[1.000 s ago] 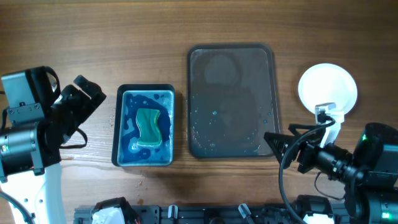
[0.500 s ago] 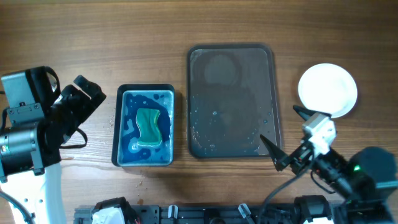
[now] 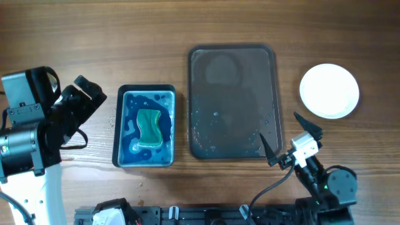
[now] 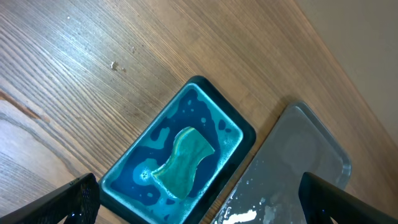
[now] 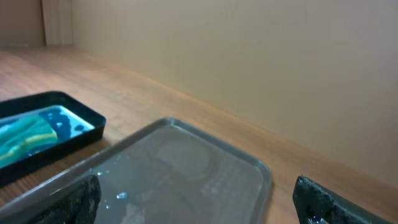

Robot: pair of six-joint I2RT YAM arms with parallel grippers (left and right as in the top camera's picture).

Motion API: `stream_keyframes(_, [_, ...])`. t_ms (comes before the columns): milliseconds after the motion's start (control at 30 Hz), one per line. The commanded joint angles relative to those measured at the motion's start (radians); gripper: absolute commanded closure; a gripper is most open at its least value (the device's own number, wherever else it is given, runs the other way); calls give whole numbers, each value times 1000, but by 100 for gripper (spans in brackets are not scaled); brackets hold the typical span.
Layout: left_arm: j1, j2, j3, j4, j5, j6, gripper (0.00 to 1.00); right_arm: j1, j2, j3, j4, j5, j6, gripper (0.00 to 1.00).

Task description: Clean dirty plates on tray and stack at the side

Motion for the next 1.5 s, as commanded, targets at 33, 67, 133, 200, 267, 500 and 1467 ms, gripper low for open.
stream_keyframes(33, [7, 1, 11, 3, 12, 2, 0, 10, -19, -105, 102, 14, 2, 0])
stream_keyframes(67, [7, 1, 11, 3, 12, 2, 0, 10, -19, -125, 138, 14, 2, 0])
stream_keyframes(133, [7, 1, 11, 3, 12, 2, 0, 10, -19, -158, 226, 17, -9, 0])
stream_keyframes(200, [7, 1, 11, 3, 12, 2, 0, 10, -19, -158, 220, 22, -10, 0])
stream_keyframes(267, [7, 1, 11, 3, 12, 2, 0, 10, -19, -158, 220, 21, -10, 0])
stream_keyframes(500, [7, 1, 11, 3, 12, 2, 0, 10, -18, -158, 218, 21, -10, 0])
stream_keyframes(1467, [-211, -304, -93, 282, -10, 80, 0, 10, -18, -158, 218, 21, -10, 0])
